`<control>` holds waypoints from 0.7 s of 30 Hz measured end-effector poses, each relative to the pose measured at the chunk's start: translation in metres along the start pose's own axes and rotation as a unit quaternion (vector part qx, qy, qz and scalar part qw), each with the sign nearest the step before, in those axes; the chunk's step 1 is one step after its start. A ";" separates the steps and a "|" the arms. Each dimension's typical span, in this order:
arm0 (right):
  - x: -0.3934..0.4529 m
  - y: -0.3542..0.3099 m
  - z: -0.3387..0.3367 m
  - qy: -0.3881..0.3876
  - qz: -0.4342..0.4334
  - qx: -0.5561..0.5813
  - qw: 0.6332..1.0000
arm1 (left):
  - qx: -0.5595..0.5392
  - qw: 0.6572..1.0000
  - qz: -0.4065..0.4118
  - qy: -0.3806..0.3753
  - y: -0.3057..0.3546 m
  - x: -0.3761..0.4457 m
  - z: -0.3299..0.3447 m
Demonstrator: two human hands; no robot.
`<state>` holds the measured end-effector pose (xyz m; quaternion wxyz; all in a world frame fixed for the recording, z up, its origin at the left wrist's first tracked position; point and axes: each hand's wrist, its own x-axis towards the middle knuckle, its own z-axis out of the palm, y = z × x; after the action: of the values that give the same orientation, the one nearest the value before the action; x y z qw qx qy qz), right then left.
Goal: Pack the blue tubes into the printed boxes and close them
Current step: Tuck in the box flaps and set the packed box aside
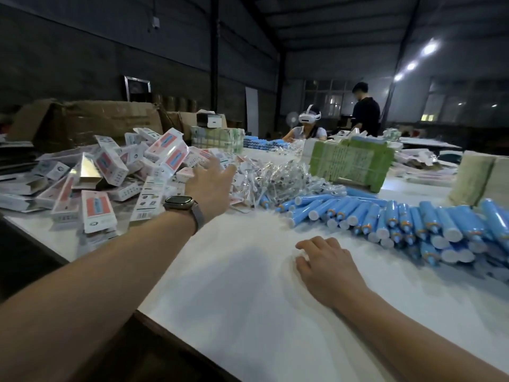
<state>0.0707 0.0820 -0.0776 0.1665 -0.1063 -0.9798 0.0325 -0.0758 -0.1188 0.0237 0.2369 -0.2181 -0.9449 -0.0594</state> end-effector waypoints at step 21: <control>-0.001 0.007 -0.002 0.060 0.028 0.080 0.995 | -0.650 0.745 0.047 0.145 0.140 -0.068 0.044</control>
<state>0.0735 0.0887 -0.0772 0.2321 -0.1216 -0.9589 0.1087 0.0216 -0.0096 -0.0460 0.1745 -0.3523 -0.6203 -0.6787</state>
